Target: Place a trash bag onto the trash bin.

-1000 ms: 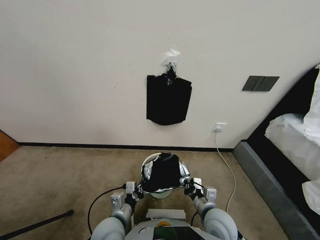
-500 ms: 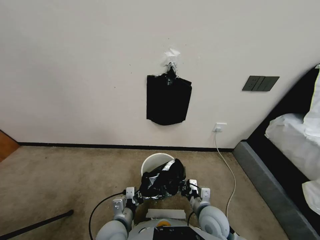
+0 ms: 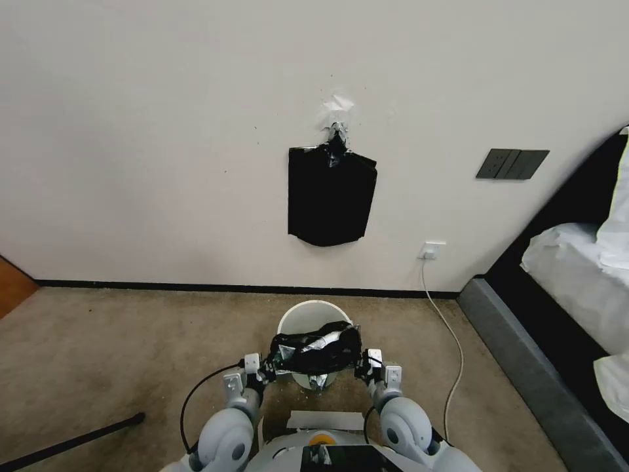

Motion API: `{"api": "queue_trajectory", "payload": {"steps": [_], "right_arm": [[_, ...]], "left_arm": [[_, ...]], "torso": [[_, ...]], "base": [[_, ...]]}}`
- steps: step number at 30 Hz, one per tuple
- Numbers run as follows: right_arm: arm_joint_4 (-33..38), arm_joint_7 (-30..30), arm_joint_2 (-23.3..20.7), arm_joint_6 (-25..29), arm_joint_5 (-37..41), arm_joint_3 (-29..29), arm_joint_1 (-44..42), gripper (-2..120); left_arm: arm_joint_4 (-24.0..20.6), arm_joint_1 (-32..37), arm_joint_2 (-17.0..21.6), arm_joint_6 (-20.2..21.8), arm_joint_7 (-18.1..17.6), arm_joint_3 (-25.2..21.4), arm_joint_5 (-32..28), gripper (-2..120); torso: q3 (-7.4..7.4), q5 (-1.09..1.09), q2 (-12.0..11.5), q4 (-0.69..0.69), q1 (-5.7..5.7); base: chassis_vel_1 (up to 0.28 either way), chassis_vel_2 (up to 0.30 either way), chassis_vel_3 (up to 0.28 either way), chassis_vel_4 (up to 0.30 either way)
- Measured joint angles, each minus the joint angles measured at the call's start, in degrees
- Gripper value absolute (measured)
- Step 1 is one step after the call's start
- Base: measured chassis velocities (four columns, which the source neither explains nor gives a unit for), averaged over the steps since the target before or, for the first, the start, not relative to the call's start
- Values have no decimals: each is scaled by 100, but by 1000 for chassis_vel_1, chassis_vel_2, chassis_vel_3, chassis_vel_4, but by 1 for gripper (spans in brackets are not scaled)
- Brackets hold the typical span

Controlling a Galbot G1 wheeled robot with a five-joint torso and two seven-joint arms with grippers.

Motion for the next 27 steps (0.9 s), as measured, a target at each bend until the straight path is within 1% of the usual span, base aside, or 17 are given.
{"api": "queue_trajectory", "payload": {"steps": [2,3,6,8,10,11,12,13,15,16,17,18,19,20,24,25,27], "right_arm": [[85,-3,-23,33,-57,33,-118,7],[85,-3,-23,33,-57,33,-118,7],[232,-23,-34,63,-157,66,-337,22],[254,-29,-38,71,-177,71,-373,25],[366,-51,-81,86,-273,97,-556,34],[408,-60,-101,88,-305,115,-613,38],[408,-60,-101,88,-305,115,-613,38],[464,-76,-132,94,-344,147,-690,44],[579,-99,-197,115,-382,220,-837,53],[579,-99,-197,115,-382,220,-837,53],[624,-113,-221,128,-399,247,-894,56],[691,-146,-256,157,-441,288,-984,64],[765,-184,-290,203,-513,323,-1081,68],[765,-184,-290,203,-513,323,-1081,68],[1022,-294,-354,350,-679,453,-1347,85],[1022,-294,-354,350,-679,453,-1347,85],[1146,-355,-379,423,-784,516,-1468,96]], "left_arm": [[-8,64,49,-26,98,-5,15,5],[-8,64,49,-26,98,-5,15,5],[-52,162,102,-26,189,-35,134,21],[-60,177,110,-26,193,-39,160,21],[-118,264,165,-26,212,-69,321,34],[-142,298,183,-26,215,-84,385,37],[-142,298,183,-26,215,-84,385,37],[-173,341,212,-26,229,-103,471,41],[-263,446,282,-41,309,-162,623,54],[-263,446,282,-41,309,-162,623,54],[-300,493,309,-62,354,-195,680,58],[-340,556,340,-105,428,-243,778,61],[-371,633,370,-171,525,-296,934,68],[-371,633,370,-171,525,-296,934,68],[-457,973,402,-453,950,-525,1493,86],[-457,973,402,-453,950,-525,1493,86],[-496,1189,394,-581,1140,-658,1706,94]], "torso": [[0,0,0,0,0],[0,0,0,0,0],[0,0,0,0,0],[0,0,0,0,0],[0,0,0,0,0],[0,0,0,0,0],[0,0,0,0,0],[0,0,0,0,0],[0,0,0,0,0],[0,0,0,0,0],[0,0,0,0,0],[0,0,0,0,0],[0,0,0,-1,0],[0,0,0,-1,0],[0,0,0,0,0],[0,0,0,0,0],[0,0,0,0,0]], "base": [[0,0,0,0],[0,0,0,0],[0,0,0,0],[0,0,0,0],[0,0,0,0],[0,0,0,0],[0,0,0,0],[0,0,0,0],[0,0,0,0],[0,0,0,0],[0,0,0,0],[0,0,0,0],[0,0,0,0],[0,0,0,0],[0,0,0,0],[0,0,0,0],[0,0,0,0]]}}
